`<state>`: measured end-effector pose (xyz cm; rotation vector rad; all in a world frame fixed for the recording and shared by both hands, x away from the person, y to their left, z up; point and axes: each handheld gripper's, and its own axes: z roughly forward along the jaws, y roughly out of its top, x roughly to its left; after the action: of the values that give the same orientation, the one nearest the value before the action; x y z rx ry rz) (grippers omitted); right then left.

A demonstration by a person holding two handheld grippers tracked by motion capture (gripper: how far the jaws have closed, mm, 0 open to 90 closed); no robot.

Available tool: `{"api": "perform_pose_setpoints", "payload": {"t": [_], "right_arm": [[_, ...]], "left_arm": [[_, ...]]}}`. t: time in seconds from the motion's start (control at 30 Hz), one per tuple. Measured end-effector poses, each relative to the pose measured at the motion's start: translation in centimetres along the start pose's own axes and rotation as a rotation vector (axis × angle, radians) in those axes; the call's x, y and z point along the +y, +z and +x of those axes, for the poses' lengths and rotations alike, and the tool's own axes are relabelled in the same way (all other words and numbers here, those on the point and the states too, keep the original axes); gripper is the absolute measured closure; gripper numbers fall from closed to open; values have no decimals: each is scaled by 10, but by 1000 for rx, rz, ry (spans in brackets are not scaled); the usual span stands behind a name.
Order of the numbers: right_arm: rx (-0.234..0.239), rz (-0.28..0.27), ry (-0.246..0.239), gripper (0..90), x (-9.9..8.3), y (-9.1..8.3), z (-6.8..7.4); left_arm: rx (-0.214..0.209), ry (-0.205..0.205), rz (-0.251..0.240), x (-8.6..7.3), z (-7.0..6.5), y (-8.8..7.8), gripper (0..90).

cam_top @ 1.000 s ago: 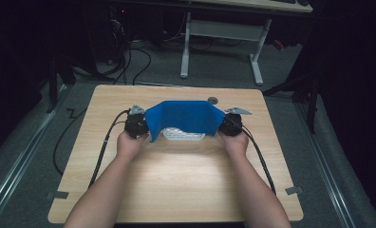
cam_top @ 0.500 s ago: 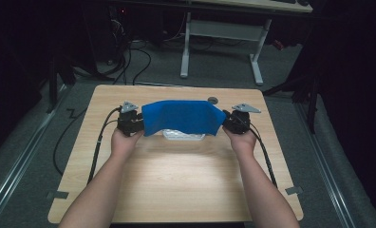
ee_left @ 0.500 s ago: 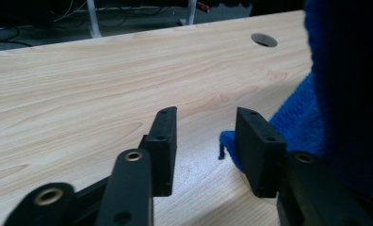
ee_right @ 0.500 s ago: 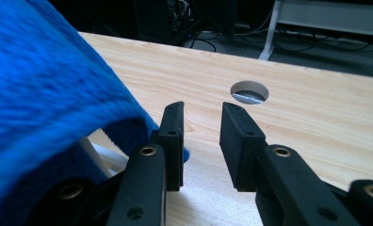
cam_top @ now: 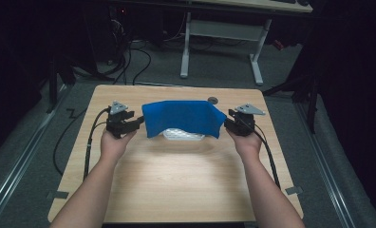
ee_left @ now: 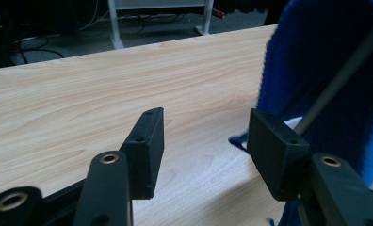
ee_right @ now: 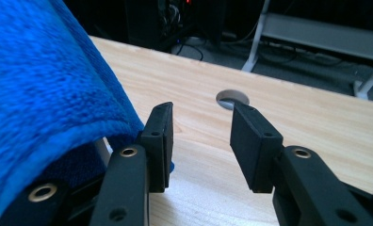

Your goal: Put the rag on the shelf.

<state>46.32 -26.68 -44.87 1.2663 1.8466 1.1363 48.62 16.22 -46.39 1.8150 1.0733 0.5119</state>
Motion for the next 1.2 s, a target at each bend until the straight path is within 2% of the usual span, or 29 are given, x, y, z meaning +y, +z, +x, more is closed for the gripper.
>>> {"api": "perform_pose_setpoints", "payload": {"t": [0.07,0.23,0.3,0.4,0.5,0.57,0.6,0.63,0.7,0.77,0.83,0.87,0.93,0.97,1.0,1.07,1.1,1.13,1.2], "right_arm": [[-9,-11,7,596,-2,-4,-1],[-16,1,8,577,-6,-12,-4],[-20,-25,5,576,-9,-17,-5],[-21,-7,-8,562,-12,-23,-6],[-17,-5,-17,550,-13,-30,-5],[-14,-11,-20,550,-13,-32,-4],[-13,-44,-25,548,-15,-39,-3],[-13,-44,-25,548,-15,-39,-3],[-2,-21,-44,522,-17,-47,2],[7,-17,-54,511,-17,-50,4],[17,-5,-87,479,-18,-58,12],[24,-31,-114,464,-22,-66,19],[21,-33,-128,442,-27,-74,27],[21,-33,-128,442,-27,-74,27],[34,-7,-149,422,-36,-82,37],[43,-8,-151,412,-46,-91,46],[43,-8,-151,412,-46,-91,46],[55,-9,-151,410,-57,-99,54],[64,6,-158,409,-70,-105,64]], "left_arm": [[-3,-4,-1,-2,0,-3,468],[-2,7,7,-12,-2,-9,468],[-4,6,4,-17,-3,-11,466],[-10,5,20,-22,-3,-14,465],[-12,13,6,-27,-5,-20,463],[-14,12,6,-28,-6,-22,462],[-18,10,-2,-30,-7,-27,462],[-18,10,-2,-30,-7,-27,462],[-33,4,-10,-34,-12,-37,459],[-35,14,-11,-36,-14,-41,450],[-42,28,-18,-40,-19,-50,446],[-60,28,-17,-47,-24,-59,440],[-63,30,-16,-50,-27,-62,433],[-74,35,-13,-55,-31,-68,433],[-91,37,-15,-63,-40,-77,425],[-113,27,-11,-73,-50,-84,419],[-113,27,-11,-73,-50,-84,417],[-131,16,-3,-83,-60,-89,411],[-143,34,20,-100,-74,-92,410]]}}
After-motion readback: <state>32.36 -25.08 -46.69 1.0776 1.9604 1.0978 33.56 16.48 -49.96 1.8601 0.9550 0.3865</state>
